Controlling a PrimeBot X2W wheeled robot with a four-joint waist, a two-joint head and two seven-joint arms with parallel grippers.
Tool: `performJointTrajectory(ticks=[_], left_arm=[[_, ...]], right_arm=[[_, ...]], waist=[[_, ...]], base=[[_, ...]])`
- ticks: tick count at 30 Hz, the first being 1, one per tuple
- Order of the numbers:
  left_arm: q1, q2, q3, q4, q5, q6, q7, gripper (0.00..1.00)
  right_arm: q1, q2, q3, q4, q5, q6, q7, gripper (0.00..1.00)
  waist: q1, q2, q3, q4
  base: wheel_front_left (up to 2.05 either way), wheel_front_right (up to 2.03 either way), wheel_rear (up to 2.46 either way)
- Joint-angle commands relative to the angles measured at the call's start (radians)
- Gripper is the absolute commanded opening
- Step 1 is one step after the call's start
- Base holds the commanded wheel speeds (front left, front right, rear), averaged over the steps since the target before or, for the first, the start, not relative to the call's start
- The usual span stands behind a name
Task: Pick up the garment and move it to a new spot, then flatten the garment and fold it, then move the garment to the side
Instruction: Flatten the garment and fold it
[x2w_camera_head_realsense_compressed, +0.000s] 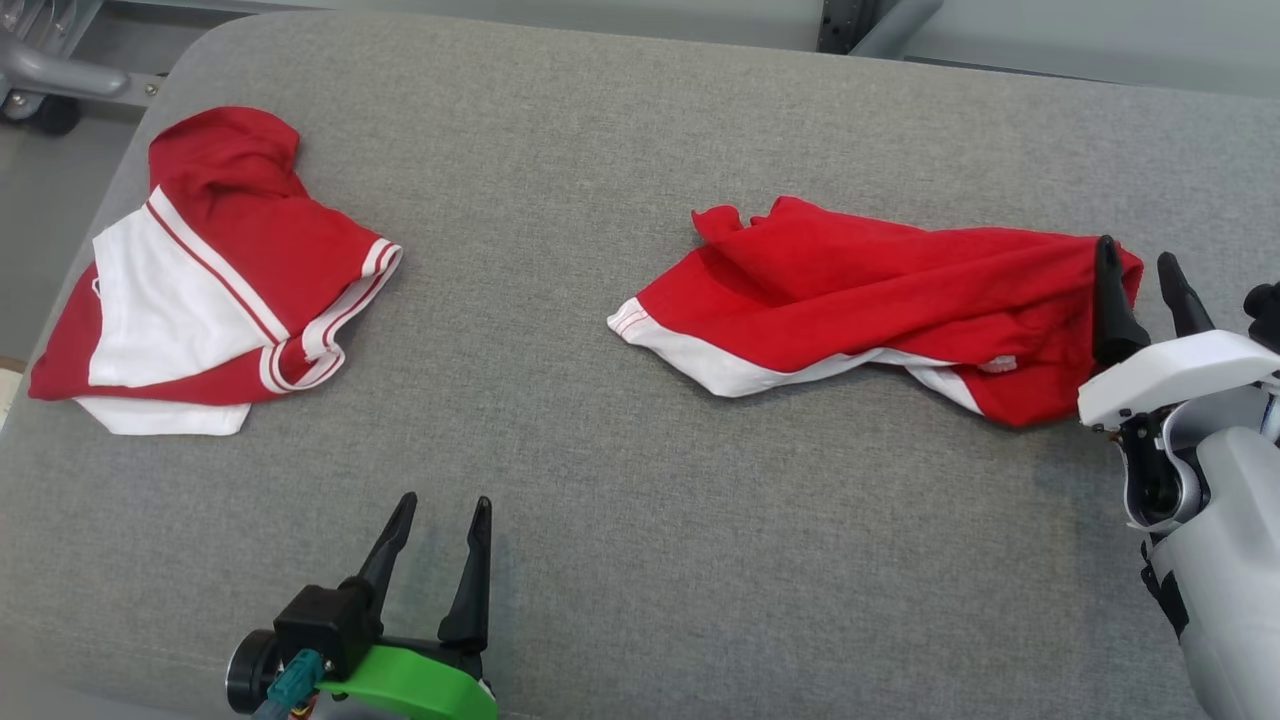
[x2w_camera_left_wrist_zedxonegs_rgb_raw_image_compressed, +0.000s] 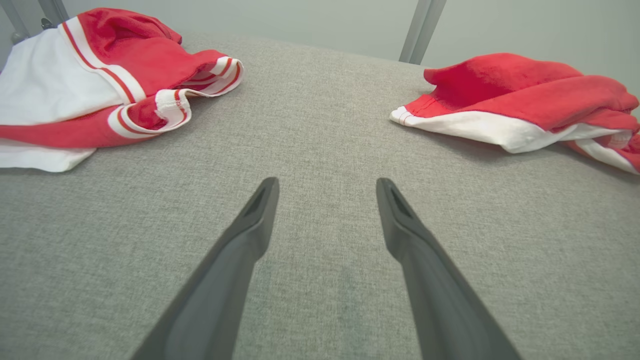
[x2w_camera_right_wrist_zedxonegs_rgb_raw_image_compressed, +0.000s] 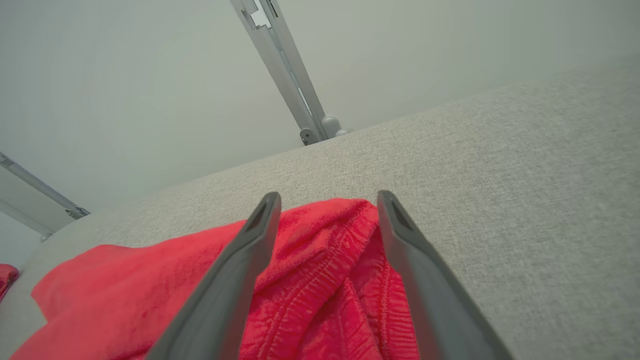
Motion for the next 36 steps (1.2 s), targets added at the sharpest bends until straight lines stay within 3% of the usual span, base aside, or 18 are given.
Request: performJointTrajectory(ticks=[1, 9, 13, 22, 36], left_arm=[[-0.001, 0.002, 0.005, 0.0, -0.001, 0.0, -0.001, 1.0], [0.034, 0.002, 0.017, 0.004, 0.005, 0.0, -0.001, 1.0], [0.048, 0.002, 0.016, 0.002, 0.005, 0.0, -0.001, 1.0], [0.024, 0.002, 0.0, -0.003, 0.01, 0.0, -0.001, 1.0], [0.01, 0.002, -0.002, 0.005, -0.012, 0.0, -0.001, 1.0]], right_arm=[[0.03, 0.001, -0.009, -0.035, -0.045, 0.0, -0.003, 1.0], [0.225, 0.044, 0.06, -0.295, -0.104, 0.0, -0.003, 1.0], [0.315, 0.033, 0.135, -0.346, -0.099, 0.0, -0.003, 1.0], [0.289, 0.034, 0.199, -0.289, -0.116, 0.0, -0.003, 1.0], [0.146, 0.051, 0.197, -0.164, -0.265, 0.0, -0.003, 1.0]], waist=[[-0.0001, 0.0099, -0.02, -0.019], [-0.0001, 0.0099, -0.09, -0.07], [-0.0001, 0.0099, -0.105, -0.085], [-0.0001, 0.0099, -0.061, -0.072], [-0.0001, 0.0099, -0.011, -0.026]], base=[[0.0, 0.0, 0.0], [0.0, 0.0, 0.0], [0.0, 0.0, 0.0], [0.0, 0.0, 0.0], [0.0, 0.0, 0.0]])
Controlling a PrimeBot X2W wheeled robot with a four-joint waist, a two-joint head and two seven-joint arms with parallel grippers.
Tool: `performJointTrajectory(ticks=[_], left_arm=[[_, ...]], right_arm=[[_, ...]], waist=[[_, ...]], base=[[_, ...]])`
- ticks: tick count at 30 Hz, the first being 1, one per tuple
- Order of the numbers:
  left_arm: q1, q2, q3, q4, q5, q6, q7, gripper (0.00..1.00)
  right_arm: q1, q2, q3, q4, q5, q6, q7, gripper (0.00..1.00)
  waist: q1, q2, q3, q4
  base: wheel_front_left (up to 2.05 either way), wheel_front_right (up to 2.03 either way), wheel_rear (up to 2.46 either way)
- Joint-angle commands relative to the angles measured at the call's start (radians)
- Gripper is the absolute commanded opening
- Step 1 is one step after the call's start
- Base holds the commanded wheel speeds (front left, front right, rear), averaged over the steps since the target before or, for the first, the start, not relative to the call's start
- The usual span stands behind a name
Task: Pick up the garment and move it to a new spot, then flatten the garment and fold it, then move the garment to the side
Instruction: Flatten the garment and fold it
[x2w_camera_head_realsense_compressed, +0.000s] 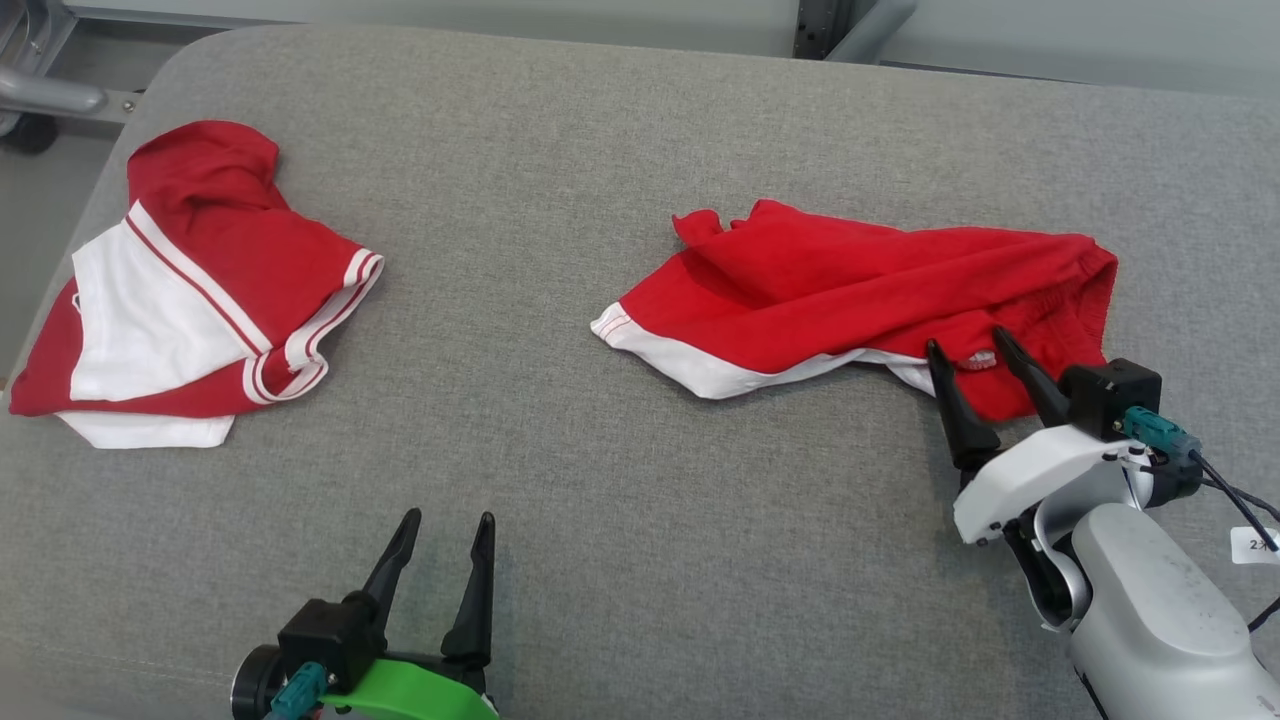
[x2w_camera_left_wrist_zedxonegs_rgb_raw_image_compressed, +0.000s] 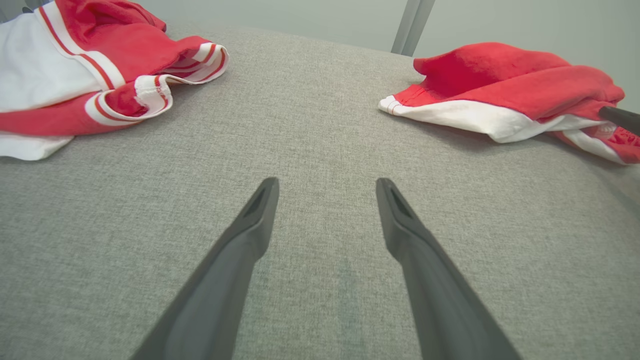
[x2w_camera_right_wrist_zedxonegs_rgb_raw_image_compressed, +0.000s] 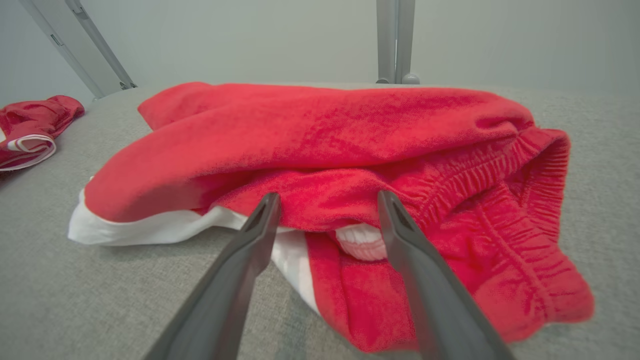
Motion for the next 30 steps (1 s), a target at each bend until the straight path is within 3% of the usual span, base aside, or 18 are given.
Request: performJointTrajectory(ticks=[1, 3, 4, 5, 6, 7, 14, 21, 25, 30], left_arm=[[-0.011, 0.002, 0.001, -0.002, -0.006, 0.0, -0.001, 1.0], [-0.015, 0.002, 0.002, -0.003, -0.01, 0.0, -0.001, 1.0], [-0.017, 0.002, 0.002, -0.003, -0.013, 0.0, -0.001, 1.0], [-0.02, 0.002, 0.002, -0.003, -0.014, 0.0, -0.001, 1.0], [-0.022, 0.002, 0.0, -0.002, -0.016, 0.0, -0.001, 1.0], [-0.025, 0.002, -0.001, -0.002, -0.017, 0.0, -0.001, 1.0], [-0.018, 0.002, 0.005, 0.002, -0.018, 0.0, -0.001, 1.0], [0.029, 0.002, 0.009, 0.018, 0.002, 0.0, -0.001, 1.0], [0.053, 0.002, 0.007, 0.02, 0.009, 0.0, -0.001, 1.0], [0.075, 0.002, 0.019, 0.015, 0.015, 0.0, -0.001, 1.0]], right_arm=[[-0.011, -0.001, -0.007, 0.005, -0.021, -0.001, -0.003, 1.0], [-0.016, 0.006, -0.019, 0.021, -0.036, -0.001, -0.003, 0.86], [-0.02, 0.007, -0.022, 0.034, -0.046, -0.001, -0.003, 0.71], [-0.028, 0.012, -0.025, 0.045, -0.053, -0.001, -0.002, 0.49], [-0.034, 0.016, -0.028, 0.056, -0.063, -0.001, 0.001, 0.35], [-0.04, 0.018, -0.026, 0.064, -0.072, -0.001, 0.001, 0.0], [-0.057, 0.037, -0.005, 0.054, -0.063, -0.001, -0.001, 0.0], [-0.013, 0.042, 0.089, -0.082, 0.031, -0.001, 0.009, 0.0], [0.023, 0.026, 0.131, -0.197, 0.121, -0.001, 0.068, 0.0], [0.107, -0.01, 0.167, -0.351, 0.243, -0.001, 0.239, 0.0]], waist=[[0.0, 0.0099, 0.004, 0.003], [0.0, 0.0099, 0.008, 0.003], [0.0, 0.0099, 0.011, 0.003], [0.0, 0.0099, 0.013, 0.003], [0.0, 0.0099, 0.016, 0.003], [0.0, 0.0099, 0.018, 0.003], [0.0, 0.0099, 0.004, -0.009], [0.0, 0.0099, -0.098, -0.055], [0.0, 0.0099, -0.154, -0.071], [0.0, 0.0099, -0.185, -0.086]], base=[[0.0, 0.0, 0.0], [0.0, 0.0, 0.0], [0.0, 0.0, 0.0], [0.0, 0.0, 0.0], [0.0, 0.0, 0.0], [0.0, 0.0, 0.0], [0.0, 0.0, 0.0], [0.0, 0.0, 0.0], [0.0, 0.0, 0.0], [0.0, 0.0, 0.0]])
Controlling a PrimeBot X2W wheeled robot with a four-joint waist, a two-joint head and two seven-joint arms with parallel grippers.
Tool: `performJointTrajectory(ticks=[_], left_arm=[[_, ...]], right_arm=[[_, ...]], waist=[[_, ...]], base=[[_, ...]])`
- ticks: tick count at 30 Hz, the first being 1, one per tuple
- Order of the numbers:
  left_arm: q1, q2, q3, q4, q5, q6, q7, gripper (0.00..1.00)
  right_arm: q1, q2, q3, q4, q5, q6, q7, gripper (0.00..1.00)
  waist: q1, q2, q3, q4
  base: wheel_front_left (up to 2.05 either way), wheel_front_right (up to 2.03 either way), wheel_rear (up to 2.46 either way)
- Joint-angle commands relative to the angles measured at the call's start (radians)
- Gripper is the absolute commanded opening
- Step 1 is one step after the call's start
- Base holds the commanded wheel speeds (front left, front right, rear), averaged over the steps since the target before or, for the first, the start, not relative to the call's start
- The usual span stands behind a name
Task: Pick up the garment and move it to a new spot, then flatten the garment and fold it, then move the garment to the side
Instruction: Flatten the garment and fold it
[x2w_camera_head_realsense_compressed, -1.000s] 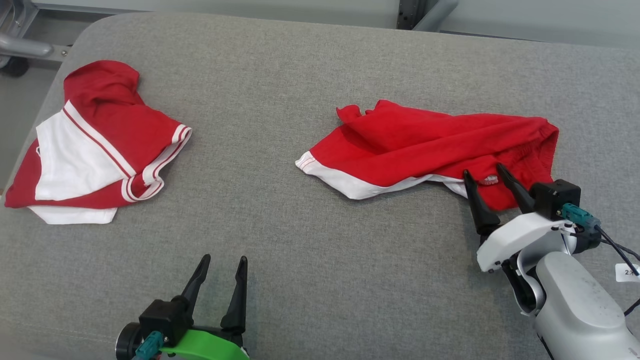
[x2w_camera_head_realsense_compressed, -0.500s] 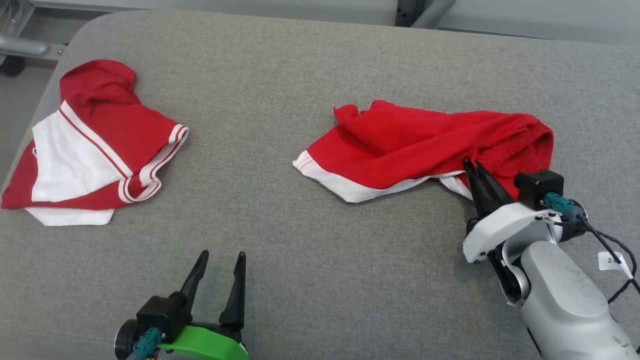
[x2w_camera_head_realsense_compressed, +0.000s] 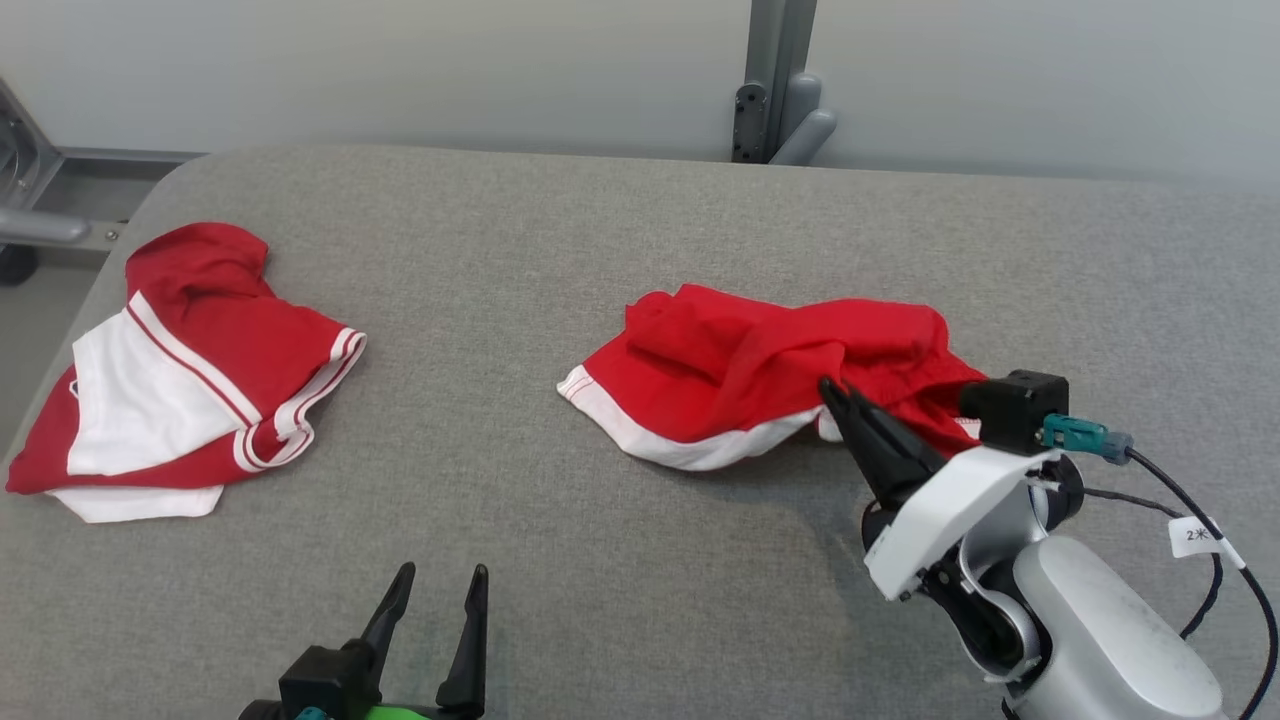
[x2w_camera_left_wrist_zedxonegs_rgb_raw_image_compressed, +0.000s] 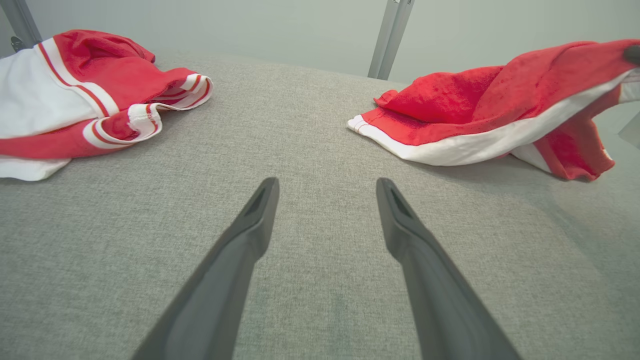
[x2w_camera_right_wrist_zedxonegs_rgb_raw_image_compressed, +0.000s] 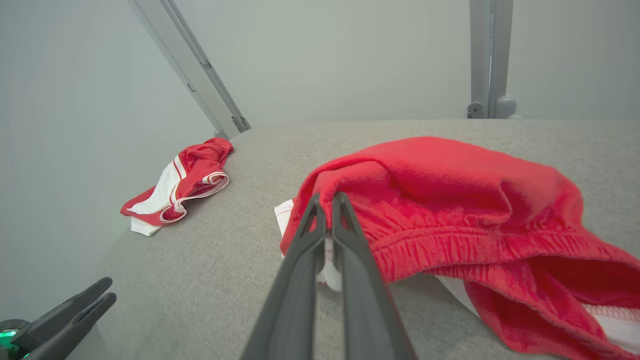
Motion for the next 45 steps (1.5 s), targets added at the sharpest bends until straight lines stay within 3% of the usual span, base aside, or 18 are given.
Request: performJointTrajectory(ticks=[1, 6, 10, 16, 25, 26, 27, 30, 37, 45], left_arm=[[0.013, 0.002, 0.007, -0.005, 0.005, 0.0, -0.001, 1.0], [0.008, 0.002, 0.007, -0.011, 0.006, 0.0, -0.001, 1.0], [-0.021, 0.002, -0.005, -0.017, 0.002, 0.0, -0.001, 1.0], [-0.086, 0.002, -0.055, -0.015, -0.01, 0.0, -0.001, 1.0], [-0.153, 0.002, -0.078, -0.023, -0.028, 0.0, -0.001, 1.0], [-0.155, 0.002, -0.076, -0.022, -0.028, 0.0, -0.001, 1.0], [-0.158, 0.002, -0.076, -0.021, -0.029, 0.0, -0.001, 1.0], [-0.155, 0.002, -0.064, -0.022, -0.024, 0.0, -0.001, 1.0], [-0.114, 0.002, -0.03, -0.03, -0.006, 0.0, -0.001, 1.0], [-0.063, 0.002, 0.017, -0.034, 0.012, 0.0, -0.001, 1.0]], right_arm=[[0.038, -0.018, 0.006, -0.037, 0.036, 0.0, 0.058, 0.0], [0.114, -0.059, -0.042, -0.15, 0.156, 0.0, 0.263, 0.0], [0.099, -0.059, -0.126, -0.136, 0.15, 0.0, 0.293, 0.0], [-0.019, -0.014, -0.228, 0.055, 0.036, 0.0, 0.299, 0.0], [-0.219, 0.009, -0.256, 0.329, -0.174, 0.0, 0.19, 0.0], [-0.237, 0.013, -0.268, 0.351, -0.192, 0.0, 0.157, 0.67], [-0.253, 0.014, -0.272, 0.372, -0.211, 0.0, 0.126, 1.0], [-0.269, 0.031, -0.265, 0.407, -0.242, 0.0, 0.019, 1.0], [-0.197, 0.005, -0.256, 0.383, -0.244, -0.001, -0.191, 1.0], [0.005, -0.007, -0.351, 0.193, -0.264, -0.001, -0.231, 1.0]], waist=[[0.0, 0.0099, -0.029, -0.027], [0.0, 0.0099, 0.002, -0.043], [0.0, 0.0099, 0.041, -0.041], [0.0, 0.0099, 0.125, 0.002], [0.0, 0.0099, 0.208, 0.08], [0.0, 0.0099, 0.21, 0.082], [0.0, 0.0099, 0.21, 0.083], [0.0, 0.0099, 0.195, 0.073], [0.0, 0.0099, 0.12, 0.003], [0.0, 0.0099, 0.02, -0.092]], base=[[0.0, 0.0, 0.0], [0.0, 0.0, 0.0], [0.0, 0.0, 0.0], [0.0, 0.0, 0.0], [0.0, 0.0, 0.0], [0.0, 0.0, 0.0], [0.0, 0.0, 0.0], [0.0, 0.0, 0.0], [0.0, 0.0, 0.0], [0.0, 0.0, 0.0]])
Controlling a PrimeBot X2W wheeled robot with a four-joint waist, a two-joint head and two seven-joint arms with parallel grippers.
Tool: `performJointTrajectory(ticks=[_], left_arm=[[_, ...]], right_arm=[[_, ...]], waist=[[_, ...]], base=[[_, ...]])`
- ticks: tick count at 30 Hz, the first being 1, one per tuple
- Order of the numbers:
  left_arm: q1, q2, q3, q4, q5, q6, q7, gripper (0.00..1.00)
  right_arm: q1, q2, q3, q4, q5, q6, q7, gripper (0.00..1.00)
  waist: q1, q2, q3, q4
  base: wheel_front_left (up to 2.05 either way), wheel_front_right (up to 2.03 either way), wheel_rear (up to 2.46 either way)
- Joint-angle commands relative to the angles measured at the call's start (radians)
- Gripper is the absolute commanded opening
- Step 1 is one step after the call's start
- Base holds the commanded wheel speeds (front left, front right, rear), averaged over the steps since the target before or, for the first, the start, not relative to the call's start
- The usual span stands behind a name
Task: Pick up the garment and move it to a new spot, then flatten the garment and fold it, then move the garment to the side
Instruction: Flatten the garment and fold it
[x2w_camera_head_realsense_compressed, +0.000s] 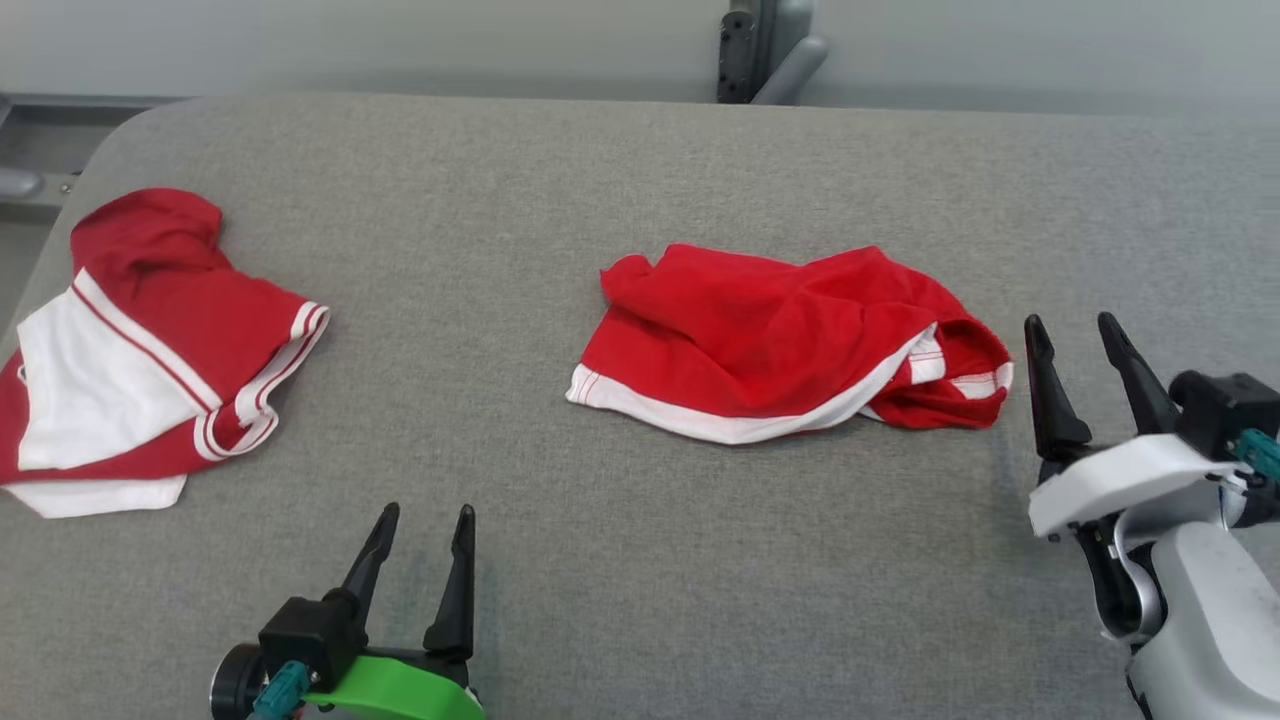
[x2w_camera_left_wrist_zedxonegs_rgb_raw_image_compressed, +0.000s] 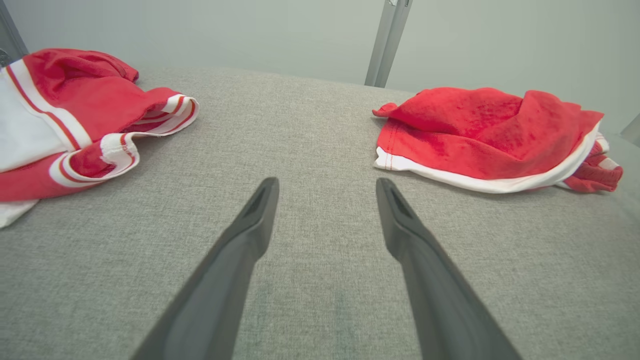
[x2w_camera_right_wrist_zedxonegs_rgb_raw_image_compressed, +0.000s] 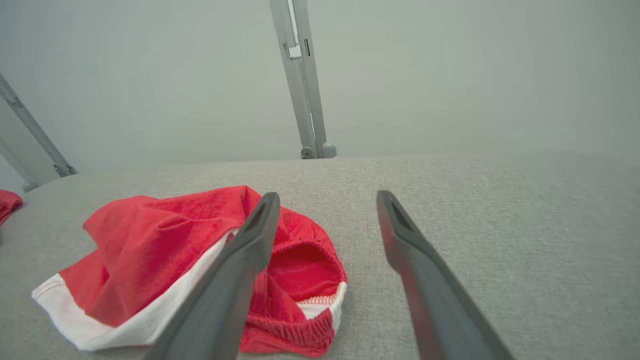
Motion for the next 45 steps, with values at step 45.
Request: performJointTrajectory(ticks=[45], left_arm=[[-0.247, 0.003, -0.057, 0.123, -0.028, 0.0, -0.001, 1.0]], right_arm=[[0.087, 0.183, 0.096, -0.189, -0.038, -0.001, -0.005, 1.0]], waist=[[0.0, 0.0099, 0.102, -0.127]], base=[[0.0, 0.0, 0.0]])
